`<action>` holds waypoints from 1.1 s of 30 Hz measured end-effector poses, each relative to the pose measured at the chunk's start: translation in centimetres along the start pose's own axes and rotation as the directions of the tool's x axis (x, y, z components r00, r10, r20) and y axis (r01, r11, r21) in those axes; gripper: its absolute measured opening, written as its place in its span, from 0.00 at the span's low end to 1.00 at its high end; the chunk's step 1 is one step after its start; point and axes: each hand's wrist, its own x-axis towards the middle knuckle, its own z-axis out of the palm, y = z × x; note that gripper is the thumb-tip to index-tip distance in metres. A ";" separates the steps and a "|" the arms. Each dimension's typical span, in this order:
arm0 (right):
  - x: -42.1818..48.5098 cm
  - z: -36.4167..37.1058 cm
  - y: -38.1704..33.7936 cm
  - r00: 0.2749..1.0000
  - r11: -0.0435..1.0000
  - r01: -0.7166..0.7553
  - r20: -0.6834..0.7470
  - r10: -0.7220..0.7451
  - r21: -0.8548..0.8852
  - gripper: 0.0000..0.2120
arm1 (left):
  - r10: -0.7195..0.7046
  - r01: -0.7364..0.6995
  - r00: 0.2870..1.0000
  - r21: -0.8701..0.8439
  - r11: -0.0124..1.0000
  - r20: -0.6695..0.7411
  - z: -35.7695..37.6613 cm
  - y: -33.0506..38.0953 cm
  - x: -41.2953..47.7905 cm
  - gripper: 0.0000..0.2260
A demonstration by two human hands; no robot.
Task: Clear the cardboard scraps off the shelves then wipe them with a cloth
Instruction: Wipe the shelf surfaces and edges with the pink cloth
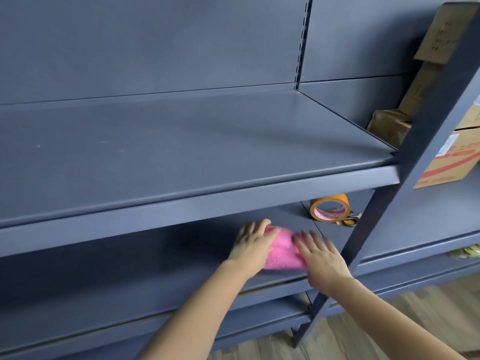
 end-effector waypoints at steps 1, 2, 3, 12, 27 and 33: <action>0.8 0.9 0.1 0.993 0.998 0.014 0.112 -0.020 0.054 0.41 | -0.043 0.043 0.993 0.003 0.999 0.107 1.0 -0.6 0.5 0.23; 1.5 1.5 0.0 0.975 0.994 0.003 0.222 -0.027 0.108 0.40 | -0.056 0.056 0.983 0.003 0.998 0.175 2.2 -1.2 0.9 0.24; 2.1 2.1 -0.1 0.965 0.988 -0.004 0.259 -0.037 0.157 0.38 | -0.049 0.054 0.975 -0.017 0.998 0.216 3.4 -1.7 1.0 0.24; 5.6 3.8 -4.1 0.982 0.954 0.189 -0.049 -0.183 0.232 0.25 | -0.297 0.262 0.954 -0.365 0.893 -0.042 6.3 -6.7 -0.5 0.21; 5.2 7.2 -4.7 0.989 0.968 0.010 0.142 -0.047 0.251 0.27 | -0.490 0.489 0.872 -0.033 0.872 -0.019 9.6 -12.4 -4.2 0.31; 5.9 4.7 -0.7 0.989 0.993 0.063 0.127 -0.076 0.104 0.27 | -0.483 0.481 0.875 -0.063 0.874 -0.030 9.6 -12.3 -4.1 0.30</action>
